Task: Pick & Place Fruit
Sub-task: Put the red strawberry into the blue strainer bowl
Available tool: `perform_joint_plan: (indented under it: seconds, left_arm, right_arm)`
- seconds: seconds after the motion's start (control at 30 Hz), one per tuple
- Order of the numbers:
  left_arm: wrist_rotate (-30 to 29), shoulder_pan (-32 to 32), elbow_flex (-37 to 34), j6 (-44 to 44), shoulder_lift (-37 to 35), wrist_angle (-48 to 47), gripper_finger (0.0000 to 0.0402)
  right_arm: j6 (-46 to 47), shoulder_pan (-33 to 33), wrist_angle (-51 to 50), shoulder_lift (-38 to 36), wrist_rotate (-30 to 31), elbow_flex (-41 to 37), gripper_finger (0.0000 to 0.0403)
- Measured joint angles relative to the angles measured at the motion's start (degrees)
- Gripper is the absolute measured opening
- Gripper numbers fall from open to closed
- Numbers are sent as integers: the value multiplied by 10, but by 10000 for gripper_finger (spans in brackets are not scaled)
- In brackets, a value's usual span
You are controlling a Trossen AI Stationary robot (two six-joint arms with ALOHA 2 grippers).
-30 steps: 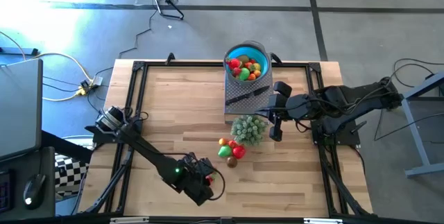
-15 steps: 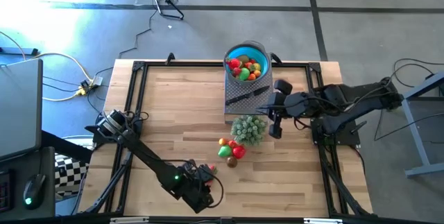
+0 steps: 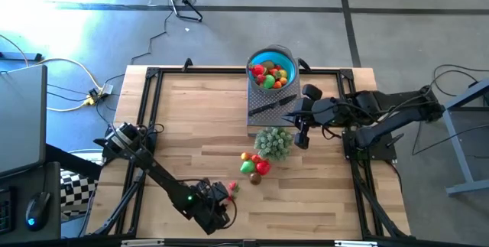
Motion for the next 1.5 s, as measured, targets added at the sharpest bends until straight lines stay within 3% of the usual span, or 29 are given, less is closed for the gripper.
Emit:
perform_joint_plan:
  seconds: [0.4,0.7,1.13,1.5]
  left_arm:
    - [-24,0,-74,23,-3,103,170]
    - [-45,1,-75,105,0,128,170]
    - [-92,12,-74,111,37,200,170]
    - [-88,13,-74,122,37,204,170]
  right_arm:
    - [0,0,0,0,0,0,3]
    - [0,0,0,0,0,0,3]
    - [0,0,1,0,0,0,3]
    - [0,0,1,0,0,0,3]
